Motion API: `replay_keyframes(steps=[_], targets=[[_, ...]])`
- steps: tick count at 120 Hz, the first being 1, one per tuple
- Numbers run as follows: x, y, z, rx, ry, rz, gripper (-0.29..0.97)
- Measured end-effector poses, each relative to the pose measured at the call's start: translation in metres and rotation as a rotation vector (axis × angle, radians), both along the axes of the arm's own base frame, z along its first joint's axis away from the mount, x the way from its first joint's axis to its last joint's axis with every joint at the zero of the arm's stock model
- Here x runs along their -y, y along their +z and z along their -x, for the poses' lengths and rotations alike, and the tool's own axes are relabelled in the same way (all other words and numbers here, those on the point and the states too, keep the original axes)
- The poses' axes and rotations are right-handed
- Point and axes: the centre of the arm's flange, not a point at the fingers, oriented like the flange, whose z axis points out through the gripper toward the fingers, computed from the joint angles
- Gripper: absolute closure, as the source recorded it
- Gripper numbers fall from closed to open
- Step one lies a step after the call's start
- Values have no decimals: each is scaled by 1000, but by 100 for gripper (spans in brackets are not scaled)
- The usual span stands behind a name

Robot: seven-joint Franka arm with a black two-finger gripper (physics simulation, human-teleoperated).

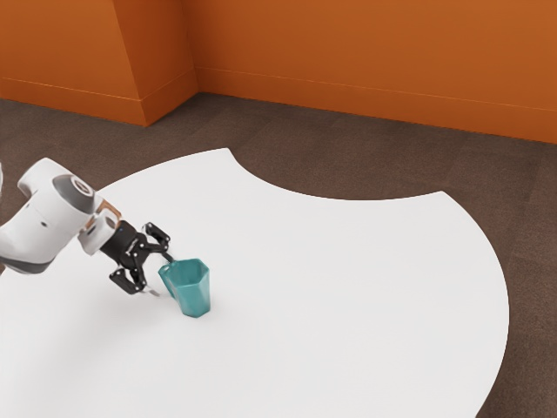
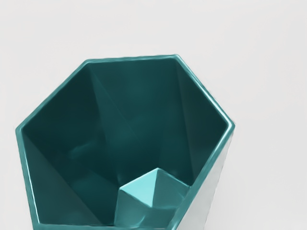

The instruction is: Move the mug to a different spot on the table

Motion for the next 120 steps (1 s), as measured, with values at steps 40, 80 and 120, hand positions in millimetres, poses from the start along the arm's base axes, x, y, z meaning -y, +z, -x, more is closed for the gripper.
replay_keyframes(steps=[40,80,120], targets=[[2,103,9,81,-167,-152,2],[103,216,-40,-128,-310,-455,0],[135,290,-46,-227,-82,-536,0]])
